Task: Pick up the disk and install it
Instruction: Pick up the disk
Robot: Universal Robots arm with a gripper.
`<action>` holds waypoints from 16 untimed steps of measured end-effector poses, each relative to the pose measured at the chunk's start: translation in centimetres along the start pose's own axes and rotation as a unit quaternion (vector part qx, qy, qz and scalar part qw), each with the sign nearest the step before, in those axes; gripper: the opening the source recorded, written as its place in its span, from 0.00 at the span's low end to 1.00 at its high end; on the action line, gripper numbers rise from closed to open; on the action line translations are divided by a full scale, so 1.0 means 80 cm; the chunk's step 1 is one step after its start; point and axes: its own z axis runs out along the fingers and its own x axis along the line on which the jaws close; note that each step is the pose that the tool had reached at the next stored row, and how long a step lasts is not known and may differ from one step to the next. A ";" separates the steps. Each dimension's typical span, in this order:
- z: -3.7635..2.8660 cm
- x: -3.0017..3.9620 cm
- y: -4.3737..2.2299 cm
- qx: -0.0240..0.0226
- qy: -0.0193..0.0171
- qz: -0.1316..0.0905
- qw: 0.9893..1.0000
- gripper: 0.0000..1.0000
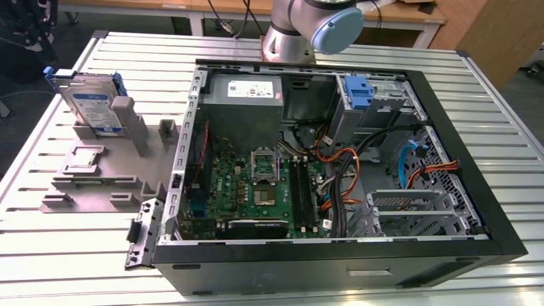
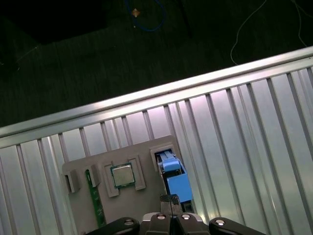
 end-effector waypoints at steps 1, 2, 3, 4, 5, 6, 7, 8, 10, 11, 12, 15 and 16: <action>0.0000 0.0001 0.0000 0.000 0.000 -0.002 1.000 0.10; 0.0000 0.0001 0.0000 0.000 0.000 -0.007 1.000 0.10; 0.0000 0.0001 0.0000 0.000 0.001 -0.014 1.000 0.10; 0.0001 0.0002 -0.0001 0.000 0.001 -0.023 1.000 0.10; 0.0002 0.0002 -0.0001 0.000 0.001 -0.032 0.999 0.10; 0.0002 0.0003 -0.0001 -0.001 0.001 -0.041 0.999 0.10; 0.0003 0.0003 -0.0002 -0.001 0.002 -0.051 0.999 0.10; 0.0004 0.0003 -0.0002 0.000 0.002 -0.058 0.998 0.10; 0.0015 0.0002 -0.0001 0.003 0.002 -0.065 0.998 0.10; 0.0024 0.0002 -0.0002 0.005 0.001 -0.069 0.998 0.10; 0.0032 0.0002 -0.0002 0.007 0.001 -0.074 0.997 0.10; 0.0059 -0.0008 0.0000 0.009 0.001 -0.083 0.996 0.10; 0.0066 -0.0013 0.0002 0.009 0.001 -0.084 0.996 0.10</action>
